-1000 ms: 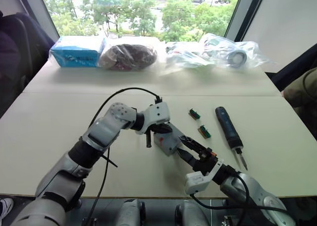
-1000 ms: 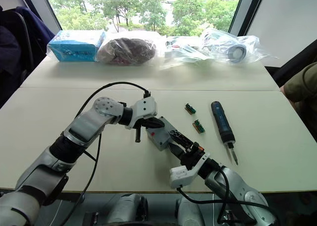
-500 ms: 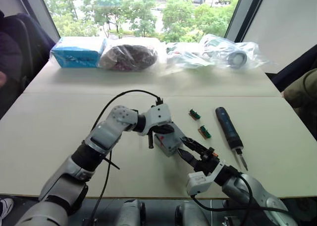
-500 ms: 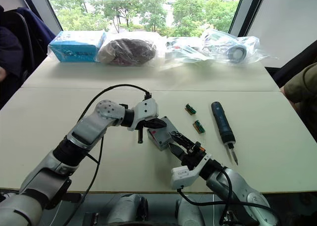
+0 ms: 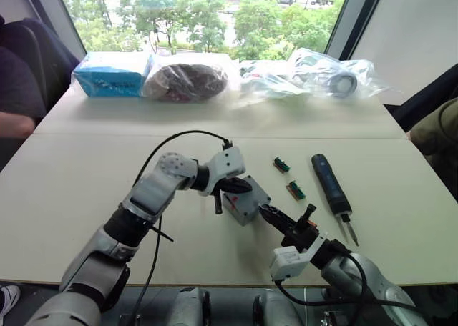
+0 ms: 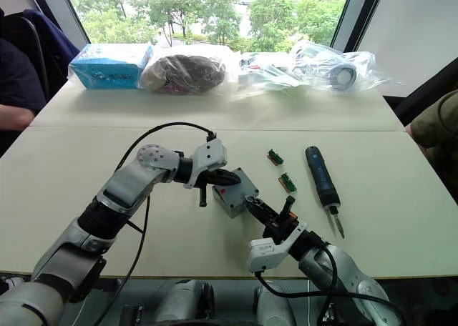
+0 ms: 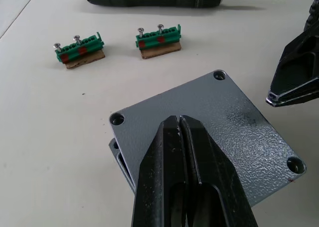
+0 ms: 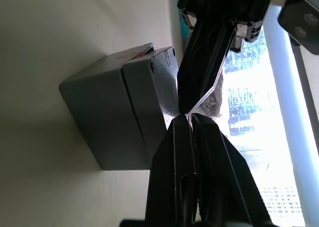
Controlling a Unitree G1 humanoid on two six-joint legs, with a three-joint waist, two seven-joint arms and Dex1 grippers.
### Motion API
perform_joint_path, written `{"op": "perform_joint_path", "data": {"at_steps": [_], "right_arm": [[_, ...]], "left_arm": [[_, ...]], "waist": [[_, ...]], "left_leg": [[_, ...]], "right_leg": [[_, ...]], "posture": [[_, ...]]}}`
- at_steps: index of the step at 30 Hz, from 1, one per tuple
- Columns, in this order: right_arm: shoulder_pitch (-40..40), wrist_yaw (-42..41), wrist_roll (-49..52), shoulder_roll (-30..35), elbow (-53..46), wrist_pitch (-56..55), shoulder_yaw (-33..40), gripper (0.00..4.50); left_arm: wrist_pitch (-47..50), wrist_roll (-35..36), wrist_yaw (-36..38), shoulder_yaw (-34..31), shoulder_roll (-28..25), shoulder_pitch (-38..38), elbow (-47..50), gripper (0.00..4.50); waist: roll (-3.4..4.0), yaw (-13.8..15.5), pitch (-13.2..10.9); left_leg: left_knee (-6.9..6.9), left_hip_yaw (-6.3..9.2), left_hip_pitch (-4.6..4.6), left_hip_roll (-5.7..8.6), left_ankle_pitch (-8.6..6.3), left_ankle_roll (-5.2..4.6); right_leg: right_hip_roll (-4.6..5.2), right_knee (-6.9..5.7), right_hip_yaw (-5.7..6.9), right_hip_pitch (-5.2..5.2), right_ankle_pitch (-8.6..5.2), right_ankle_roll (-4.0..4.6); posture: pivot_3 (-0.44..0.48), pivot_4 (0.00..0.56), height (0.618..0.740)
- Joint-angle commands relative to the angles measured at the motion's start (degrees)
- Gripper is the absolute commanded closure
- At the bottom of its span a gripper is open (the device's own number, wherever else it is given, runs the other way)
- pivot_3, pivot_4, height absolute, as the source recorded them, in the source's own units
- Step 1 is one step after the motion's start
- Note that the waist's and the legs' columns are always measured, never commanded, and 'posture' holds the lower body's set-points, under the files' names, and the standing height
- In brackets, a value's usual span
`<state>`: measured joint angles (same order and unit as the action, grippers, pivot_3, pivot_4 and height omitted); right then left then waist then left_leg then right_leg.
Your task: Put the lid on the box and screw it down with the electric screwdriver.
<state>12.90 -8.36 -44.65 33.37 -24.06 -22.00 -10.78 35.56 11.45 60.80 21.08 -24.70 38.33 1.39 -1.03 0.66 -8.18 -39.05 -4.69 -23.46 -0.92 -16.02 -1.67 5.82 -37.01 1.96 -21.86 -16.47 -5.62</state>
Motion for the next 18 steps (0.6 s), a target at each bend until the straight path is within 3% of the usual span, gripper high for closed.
{"op": "perform_joint_path", "data": {"at_steps": [1, 4, 7, 11, 18], "right_arm": [[-0.22, -0.64, 6.67, -0.88, -0.95, 0.08, 2.76, 4.43], [0.23, -3.54, 13.84, -1.69, -1.59, 1.59, 3.56, 4.43], [2.92, -11.66, 33.03, -3.84, -5.37, 9.29, 3.19, 4.43], [3.97, -15.52, 48.14, -7.01, -10.06, 20.92, 5.23, 4.43], [4.42, -20.85, 55.84, -4.96, -14.94, 33.57, 4.05, 4.43]], "left_arm": [[2.33, 3.82, -0.41, -5.02, 0.25, 1.12, -0.18, 4.50], [4.97, 6.85, -0.75, -8.08, 0.83, 2.15, 0.00, 4.50], [7.98, 9.64, -2.34, -12.40, 1.23, 4.20, -2.15, 4.50], [6.49, 8.15, -2.84, -11.78, -0.08, 4.35, -4.63, 4.50], [5.21, 7.34, 0.56, -8.67, -2.26, 2.77, -6.53, 4.50]], "waist": [[0.07, 0.01, -0.11], [0.06, 0.07, -0.38], [-0.02, 0.13, -0.70], [0.06, -0.16, -0.78], [0.13, 0.05, -0.85]], "left_leg": [[0.00, 0.00, -0.03, 0.00, 0.00, 0.00], [0.01, -0.01, -0.03, 0.01, 0.00, 0.00], [0.01, 0.00, -0.05, 0.01, 0.00, 0.00], [0.03, 0.04, -0.05, -0.01, 0.00, -0.01], [0.13, 0.04, -0.11, -0.01, -0.01, 0.02]], "right_leg": [[0.00, -0.01, 0.00, -0.04, 0.00, 0.00], [-0.03, -0.01, 0.01, -0.04, 0.00, -0.01], [-0.08, -0.01, 0.03, -0.03, 0.01, -0.03], [0.02, 0.00, 0.05, -0.01, 0.03, -0.05], [0.15, 0.01, 0.06, -0.16, 0.03, -0.02]], "posture": [[0.000, 0.150, 0.740], [0.000, 0.150, 0.740], [0.000, 0.150, 0.740], [0.000, 0.150, 0.740], [0.000, 0.150, 0.740]]}}
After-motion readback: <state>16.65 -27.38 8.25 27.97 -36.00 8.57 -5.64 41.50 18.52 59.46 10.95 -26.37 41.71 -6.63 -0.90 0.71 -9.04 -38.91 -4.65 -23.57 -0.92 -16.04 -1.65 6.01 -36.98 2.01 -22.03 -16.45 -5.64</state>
